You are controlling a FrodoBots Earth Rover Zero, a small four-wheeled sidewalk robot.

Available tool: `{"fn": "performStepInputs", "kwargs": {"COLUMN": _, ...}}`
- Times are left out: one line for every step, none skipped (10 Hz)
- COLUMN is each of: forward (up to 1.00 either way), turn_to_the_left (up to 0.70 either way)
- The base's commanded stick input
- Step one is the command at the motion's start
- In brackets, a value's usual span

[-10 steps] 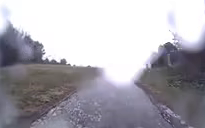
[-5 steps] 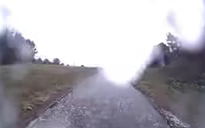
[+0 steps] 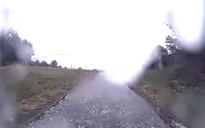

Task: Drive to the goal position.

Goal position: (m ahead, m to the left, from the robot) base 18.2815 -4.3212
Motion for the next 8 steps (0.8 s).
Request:
{"fn": "performStepInputs", "kwargs": {"forward": 0.70, "turn_to_the_left": 0.00}}
{"fn": "performStepInputs", "kwargs": {"forward": 0.70, "turn_to_the_left": 0.00}}
{"fn": "performStepInputs", "kwargs": {"forward": 0.70, "turn_to_the_left": 0.00}}
{"fn": "performStepInputs", "kwargs": {"forward": 0.70, "turn_to_the_left": 0.00}}
{"fn": "performStepInputs", "kwargs": {"forward": 0.70, "turn_to_the_left": 0.00}}
{"fn": "performStepInputs", "kwargs": {"forward": 0.70, "turn_to_the_left": 0.00}}
{"fn": "performStepInputs", "kwargs": {"forward": 0.70, "turn_to_the_left": 0.00}}
{"fn": "performStepInputs", "kwargs": {"forward": 0.70, "turn_to_the_left": 0.00}}
